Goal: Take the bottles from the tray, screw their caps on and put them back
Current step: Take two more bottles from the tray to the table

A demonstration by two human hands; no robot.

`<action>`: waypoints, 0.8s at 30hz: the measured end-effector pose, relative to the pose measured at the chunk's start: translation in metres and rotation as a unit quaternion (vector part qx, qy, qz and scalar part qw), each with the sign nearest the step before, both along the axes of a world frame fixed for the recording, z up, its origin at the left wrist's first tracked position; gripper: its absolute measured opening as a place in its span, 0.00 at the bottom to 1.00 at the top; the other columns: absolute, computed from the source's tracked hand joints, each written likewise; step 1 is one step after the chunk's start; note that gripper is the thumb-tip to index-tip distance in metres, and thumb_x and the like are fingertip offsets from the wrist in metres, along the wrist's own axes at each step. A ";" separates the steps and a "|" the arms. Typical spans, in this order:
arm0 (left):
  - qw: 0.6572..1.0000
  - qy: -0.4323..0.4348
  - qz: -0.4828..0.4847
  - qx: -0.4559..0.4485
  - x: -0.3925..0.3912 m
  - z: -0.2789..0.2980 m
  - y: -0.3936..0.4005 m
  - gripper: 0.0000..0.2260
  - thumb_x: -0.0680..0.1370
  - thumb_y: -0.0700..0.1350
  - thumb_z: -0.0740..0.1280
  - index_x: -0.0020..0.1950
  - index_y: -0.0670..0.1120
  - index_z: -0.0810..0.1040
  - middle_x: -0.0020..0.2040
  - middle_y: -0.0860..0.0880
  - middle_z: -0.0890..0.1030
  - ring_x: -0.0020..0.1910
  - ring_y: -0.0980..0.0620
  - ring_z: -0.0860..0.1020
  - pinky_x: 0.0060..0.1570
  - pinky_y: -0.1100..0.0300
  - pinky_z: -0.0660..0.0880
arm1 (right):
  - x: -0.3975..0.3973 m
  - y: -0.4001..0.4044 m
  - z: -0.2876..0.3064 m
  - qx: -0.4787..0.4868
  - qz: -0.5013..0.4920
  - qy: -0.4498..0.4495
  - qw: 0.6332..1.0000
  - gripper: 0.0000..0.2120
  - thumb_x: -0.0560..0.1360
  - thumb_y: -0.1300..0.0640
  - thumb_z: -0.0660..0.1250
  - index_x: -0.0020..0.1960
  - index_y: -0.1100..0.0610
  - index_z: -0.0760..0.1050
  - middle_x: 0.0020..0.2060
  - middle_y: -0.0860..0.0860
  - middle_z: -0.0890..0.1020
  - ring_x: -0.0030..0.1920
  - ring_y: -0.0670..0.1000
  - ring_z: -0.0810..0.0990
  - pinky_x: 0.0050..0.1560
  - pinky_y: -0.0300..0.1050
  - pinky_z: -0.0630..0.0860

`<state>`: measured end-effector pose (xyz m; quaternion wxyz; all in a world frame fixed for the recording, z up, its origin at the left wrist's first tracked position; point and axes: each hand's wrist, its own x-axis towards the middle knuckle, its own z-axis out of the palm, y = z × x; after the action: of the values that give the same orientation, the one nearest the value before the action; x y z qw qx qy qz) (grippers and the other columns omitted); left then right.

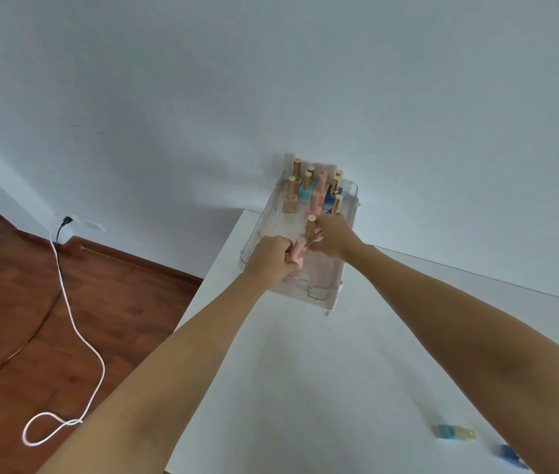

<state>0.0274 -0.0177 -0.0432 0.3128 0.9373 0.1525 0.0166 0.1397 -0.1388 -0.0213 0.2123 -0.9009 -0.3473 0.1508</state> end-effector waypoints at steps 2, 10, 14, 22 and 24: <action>1.000 -0.017 0.003 0.001 -0.003 0.003 0.001 0.09 0.71 0.43 0.73 0.45 0.39 0.80 0.43 0.41 0.83 0.43 0.43 0.81 0.43 0.53 0.76 | 0.000 0.001 -0.002 -0.008 0.000 -0.012 1.000 0.15 0.68 0.59 0.75 0.52 0.63 0.76 0.50 0.59 0.82 0.53 0.59 0.79 0.60 0.53 0.74; 0.995 -0.095 0.002 -0.003 -0.027 0.033 -0.007 0.10 0.72 0.44 0.73 0.39 0.38 0.78 0.40 0.41 0.84 0.42 0.43 0.82 0.47 0.45 0.80 | -0.011 -0.021 0.008 0.067 -0.040 -0.050 0.996 0.07 0.71 0.58 0.72 0.42 0.61 0.77 0.37 0.51 0.78 0.42 0.54 0.77 0.41 0.40 0.68; 0.986 -0.153 0.004 -0.058 -0.047 0.048 -0.032 0.07 0.71 0.42 0.75 0.37 0.43 0.79 0.42 0.47 0.86 0.41 0.50 0.83 0.49 0.54 0.81 | -0.027 -0.067 0.036 0.120 -0.049 -0.074 0.989 0.09 0.71 0.55 0.72 0.44 0.61 0.79 0.42 0.53 0.83 0.40 0.51 0.78 0.41 0.42 0.71; 0.981 -0.146 -0.024 -0.126 -0.091 0.035 -0.136 0.05 0.71 0.41 0.76 0.38 0.41 0.82 0.42 0.50 0.86 0.41 0.55 0.83 0.46 0.65 0.79 | -0.086 -0.235 0.059 0.156 -0.084 -0.029 0.984 0.07 0.71 0.53 0.70 0.38 0.56 0.77 0.37 0.52 0.83 0.42 0.52 0.79 0.49 0.49 0.77; 0.980 -0.133 -0.033 -0.143 -0.103 0.023 -0.169 0.05 0.70 0.41 0.76 0.37 0.42 0.82 0.42 0.52 0.86 0.40 0.57 0.83 0.45 0.67 0.79 | -0.104 -0.281 0.051 0.150 -0.101 -0.020 0.983 0.07 0.71 0.53 0.71 0.37 0.56 0.77 0.36 0.51 0.82 0.41 0.52 0.78 0.47 0.48 0.78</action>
<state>-0.0756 -0.1868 -0.0202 0.4616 0.8769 0.0789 0.1087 0.0360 -0.4202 0.0297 0.3520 -0.8922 -0.2774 0.0565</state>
